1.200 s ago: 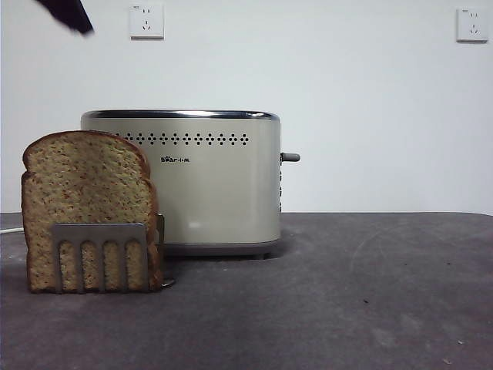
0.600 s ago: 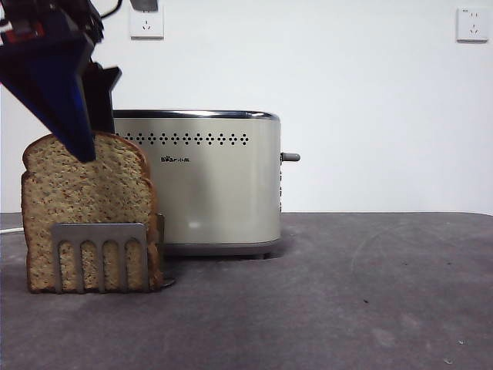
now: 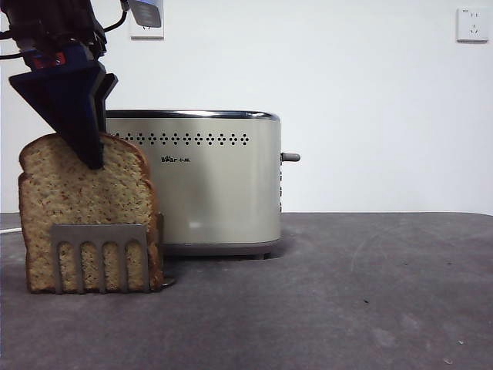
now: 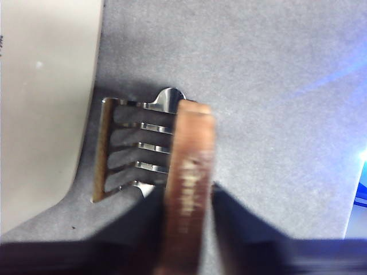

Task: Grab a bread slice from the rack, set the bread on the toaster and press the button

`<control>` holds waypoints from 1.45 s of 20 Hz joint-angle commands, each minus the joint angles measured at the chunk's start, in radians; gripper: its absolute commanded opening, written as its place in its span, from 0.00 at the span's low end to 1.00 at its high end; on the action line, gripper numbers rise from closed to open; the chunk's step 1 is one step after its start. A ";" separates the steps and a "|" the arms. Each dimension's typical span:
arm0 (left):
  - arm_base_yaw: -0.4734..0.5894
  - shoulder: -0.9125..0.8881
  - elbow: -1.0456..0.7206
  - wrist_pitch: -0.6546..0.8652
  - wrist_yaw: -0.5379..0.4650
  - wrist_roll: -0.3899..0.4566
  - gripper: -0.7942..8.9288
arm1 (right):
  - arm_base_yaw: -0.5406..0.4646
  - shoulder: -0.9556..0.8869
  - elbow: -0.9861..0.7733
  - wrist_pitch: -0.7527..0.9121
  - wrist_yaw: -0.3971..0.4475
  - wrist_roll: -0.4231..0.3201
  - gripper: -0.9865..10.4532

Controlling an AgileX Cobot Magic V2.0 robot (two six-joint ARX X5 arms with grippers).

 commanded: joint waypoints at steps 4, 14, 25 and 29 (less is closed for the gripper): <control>-0.003 -0.027 -0.004 0.010 -0.001 0.008 0.07 | 0.003 -0.001 0.002 0.002 -0.001 -0.008 0.08; -0.005 -0.097 0.329 -0.192 -0.001 0.008 0.07 | 0.003 0.020 0.002 0.002 -0.002 -0.008 0.08; -0.005 -0.044 0.563 -0.069 -0.058 0.222 0.07 | 0.003 0.058 0.002 0.001 -0.002 -0.008 0.08; -0.002 0.032 0.563 -0.033 -0.076 0.240 0.07 | 0.003 0.058 0.002 -0.012 -0.002 -0.008 0.08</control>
